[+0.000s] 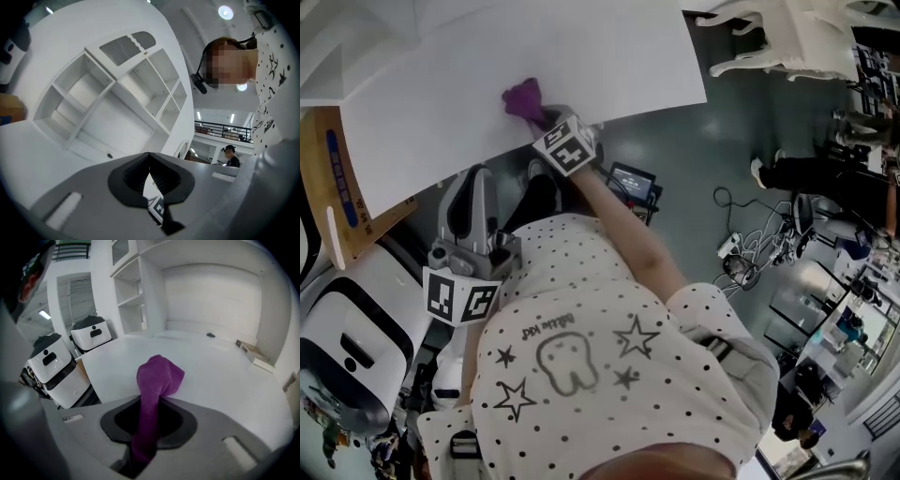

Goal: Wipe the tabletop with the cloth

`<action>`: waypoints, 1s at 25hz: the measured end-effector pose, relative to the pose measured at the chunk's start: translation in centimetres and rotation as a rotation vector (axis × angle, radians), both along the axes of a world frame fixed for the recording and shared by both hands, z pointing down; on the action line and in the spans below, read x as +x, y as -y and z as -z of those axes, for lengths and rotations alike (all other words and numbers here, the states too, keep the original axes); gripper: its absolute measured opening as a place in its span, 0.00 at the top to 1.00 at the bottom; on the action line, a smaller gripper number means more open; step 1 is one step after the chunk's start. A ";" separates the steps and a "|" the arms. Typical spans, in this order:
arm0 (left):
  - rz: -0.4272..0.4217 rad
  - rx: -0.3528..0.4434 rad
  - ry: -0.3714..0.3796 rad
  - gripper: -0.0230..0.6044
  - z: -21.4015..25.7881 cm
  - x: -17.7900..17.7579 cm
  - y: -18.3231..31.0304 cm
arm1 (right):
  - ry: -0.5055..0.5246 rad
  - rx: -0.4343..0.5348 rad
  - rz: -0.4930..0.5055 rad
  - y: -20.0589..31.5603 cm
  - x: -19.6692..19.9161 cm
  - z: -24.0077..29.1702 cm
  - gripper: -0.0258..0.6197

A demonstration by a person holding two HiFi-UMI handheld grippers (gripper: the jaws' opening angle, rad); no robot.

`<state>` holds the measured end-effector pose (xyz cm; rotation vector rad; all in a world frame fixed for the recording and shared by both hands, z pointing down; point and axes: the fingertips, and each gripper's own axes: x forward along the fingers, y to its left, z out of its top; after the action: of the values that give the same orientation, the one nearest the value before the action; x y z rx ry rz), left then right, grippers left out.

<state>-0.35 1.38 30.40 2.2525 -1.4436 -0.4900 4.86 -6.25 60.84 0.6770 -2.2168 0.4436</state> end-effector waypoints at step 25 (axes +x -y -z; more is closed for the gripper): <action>0.067 0.009 -0.001 0.97 0.5 7.2 0.7 | 0.095 -0.043 -0.052 3.3 10.9 -0.3 0.85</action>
<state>6.89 0.70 29.89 2.2159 -1.5227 -0.5194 15.76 -9.57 61.14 0.7045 -2.2757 0.5587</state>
